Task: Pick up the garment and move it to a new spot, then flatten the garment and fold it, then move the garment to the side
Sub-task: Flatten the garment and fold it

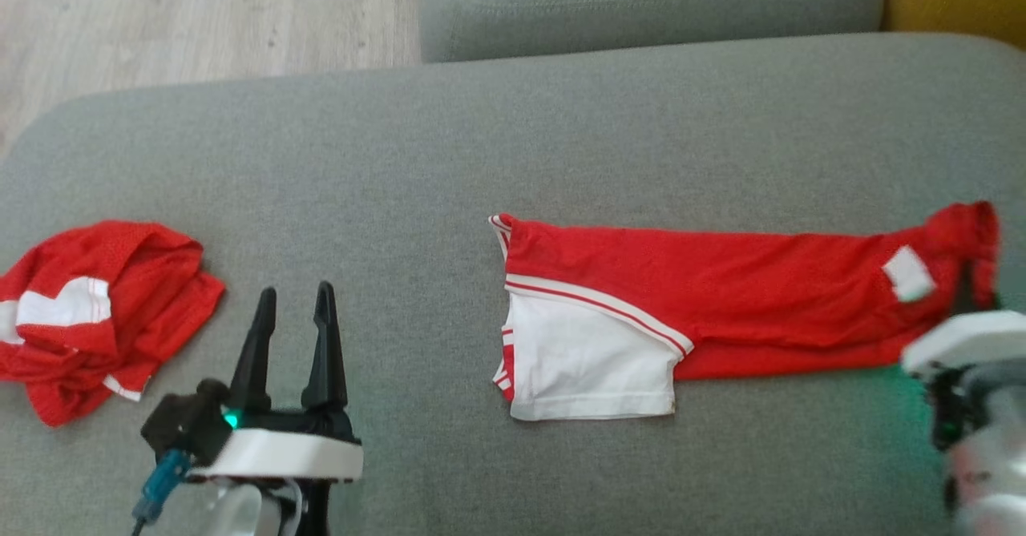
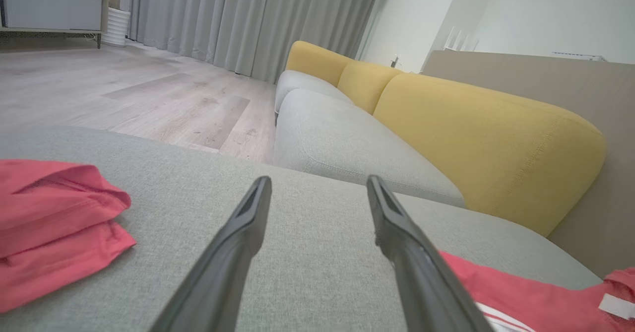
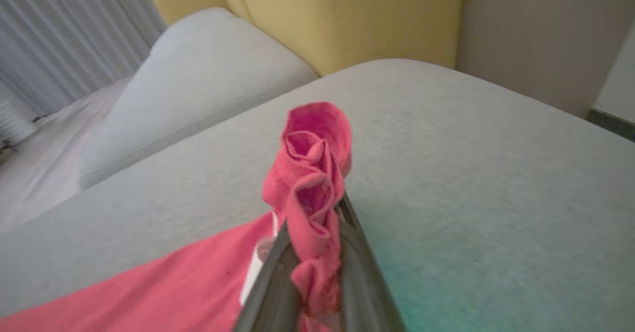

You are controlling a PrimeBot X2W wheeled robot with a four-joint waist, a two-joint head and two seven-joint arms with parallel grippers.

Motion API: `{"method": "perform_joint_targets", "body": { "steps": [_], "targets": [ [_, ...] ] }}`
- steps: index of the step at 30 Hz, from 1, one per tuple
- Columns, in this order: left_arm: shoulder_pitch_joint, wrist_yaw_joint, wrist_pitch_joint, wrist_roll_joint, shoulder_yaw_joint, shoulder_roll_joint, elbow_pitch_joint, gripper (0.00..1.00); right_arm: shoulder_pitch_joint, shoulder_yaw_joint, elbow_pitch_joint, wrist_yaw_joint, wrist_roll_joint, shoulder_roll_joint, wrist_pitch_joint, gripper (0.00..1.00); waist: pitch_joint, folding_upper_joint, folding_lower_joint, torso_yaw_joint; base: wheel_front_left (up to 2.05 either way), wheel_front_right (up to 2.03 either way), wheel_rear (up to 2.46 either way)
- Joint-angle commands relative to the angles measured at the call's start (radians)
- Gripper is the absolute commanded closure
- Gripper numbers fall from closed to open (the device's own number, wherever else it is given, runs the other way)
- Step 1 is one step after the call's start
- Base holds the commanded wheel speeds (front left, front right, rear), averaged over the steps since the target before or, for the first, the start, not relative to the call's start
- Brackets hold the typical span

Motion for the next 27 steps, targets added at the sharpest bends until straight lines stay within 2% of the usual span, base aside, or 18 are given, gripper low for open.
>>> {"method": "perform_joint_targets", "body": {
  "steps": [1, 4, 5, 12, 19, 27],
  "targets": [
    [-0.011, -0.006, -0.006, -0.008, 0.026, 0.002, -0.022, 0.00, -0.029, 0.052, -0.060, 0.007, -0.017, 0.019, -0.013, 1.00, -0.020, 0.0000, 0.0000, -0.003, 0.00, 0.00, 0.00],
    [-0.003, -0.006, -0.006, -0.011, 0.024, 0.002, -0.018, 0.00, -0.023, 0.110, -0.121, 0.007, -0.028, 0.072, 0.001, 1.00, -0.042, 0.0000, 0.0000, -0.003, 0.00, 0.00, 0.00],
    [-0.003, -0.006, -0.006, -0.011, 0.024, 0.002, -0.018, 0.00, -0.023, 0.110, -0.121, 0.007, -0.028, 0.072, 0.001, 1.00, -0.042, 0.0000, 0.0000, -0.003, 0.00, 0.00, 0.00],
    [0.018, -0.006, -0.006, -0.018, 0.030, 0.002, -0.020, 0.00, 0.024, 0.268, -0.278, 0.007, -0.025, 0.165, 0.061, 1.00, -0.070, 0.0000, 0.0000, 0.001, 0.00, 0.00, 0.00],
    [0.014, -0.006, -0.006, -0.021, 0.012, 0.001, -0.017, 0.00, 0.087, 0.520, -0.413, 0.007, 0.163, 0.175, 0.138, 1.00, -0.067, 0.0000, 0.0000, 0.025, 0.00, 0.00, 0.00],
    [0.005, -0.006, -0.006, -0.022, 0.018, 0.000, -0.019, 0.00, 0.096, 0.631, -0.431, 0.007, 0.272, 0.175, 0.129, 1.00, -0.047, 0.0000, 0.0000, 0.055, 0.00, 0.00, 0.00]
  ]
}}
